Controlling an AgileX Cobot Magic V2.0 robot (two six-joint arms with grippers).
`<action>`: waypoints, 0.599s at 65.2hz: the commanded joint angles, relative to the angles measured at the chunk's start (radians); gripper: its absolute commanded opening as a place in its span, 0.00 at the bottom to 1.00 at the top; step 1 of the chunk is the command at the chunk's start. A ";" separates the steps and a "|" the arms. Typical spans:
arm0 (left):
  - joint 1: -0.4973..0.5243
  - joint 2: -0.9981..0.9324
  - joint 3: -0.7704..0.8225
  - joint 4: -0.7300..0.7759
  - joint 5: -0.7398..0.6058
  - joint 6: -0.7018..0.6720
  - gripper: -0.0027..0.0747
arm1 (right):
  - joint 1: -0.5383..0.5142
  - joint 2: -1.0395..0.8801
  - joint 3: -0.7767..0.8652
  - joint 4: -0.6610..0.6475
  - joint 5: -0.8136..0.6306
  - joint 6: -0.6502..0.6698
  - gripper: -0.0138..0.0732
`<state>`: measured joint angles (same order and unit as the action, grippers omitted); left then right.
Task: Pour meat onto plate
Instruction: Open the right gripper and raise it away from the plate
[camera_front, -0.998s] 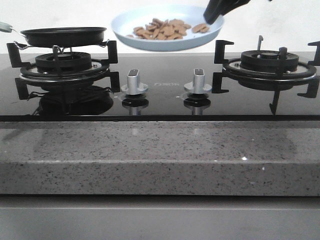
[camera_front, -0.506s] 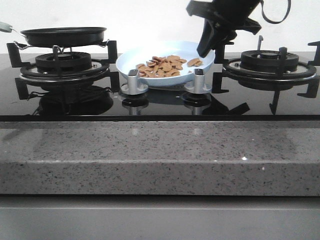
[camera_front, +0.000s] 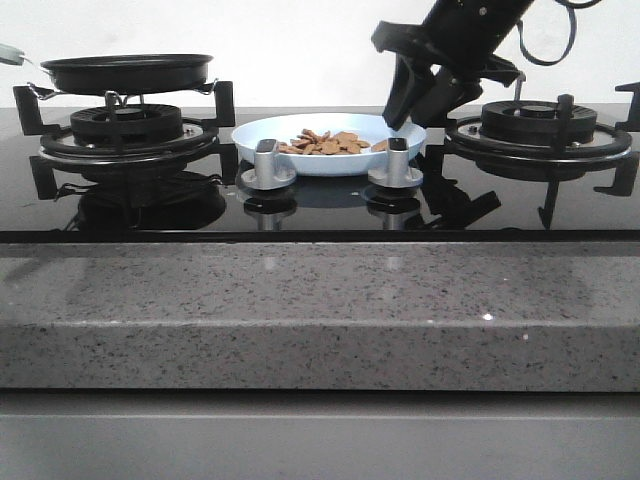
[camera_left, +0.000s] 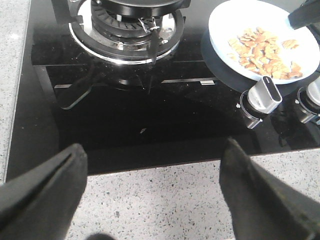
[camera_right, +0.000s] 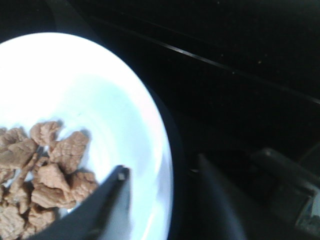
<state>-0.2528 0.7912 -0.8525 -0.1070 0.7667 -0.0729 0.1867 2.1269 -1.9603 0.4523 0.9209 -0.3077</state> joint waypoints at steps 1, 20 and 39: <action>-0.007 -0.007 -0.024 -0.004 -0.067 -0.008 0.74 | -0.007 -0.088 -0.050 0.025 -0.015 -0.007 0.70; -0.007 -0.007 -0.024 -0.004 -0.066 -0.008 0.74 | 0.000 -0.256 -0.030 0.023 0.118 -0.006 0.69; -0.007 -0.007 -0.024 -0.002 -0.066 -0.008 0.74 | 0.032 -0.596 0.382 -0.038 -0.005 -0.006 0.64</action>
<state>-0.2528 0.7912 -0.8525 -0.1070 0.7667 -0.0729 0.2197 1.6630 -1.6516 0.4267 0.9902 -0.3077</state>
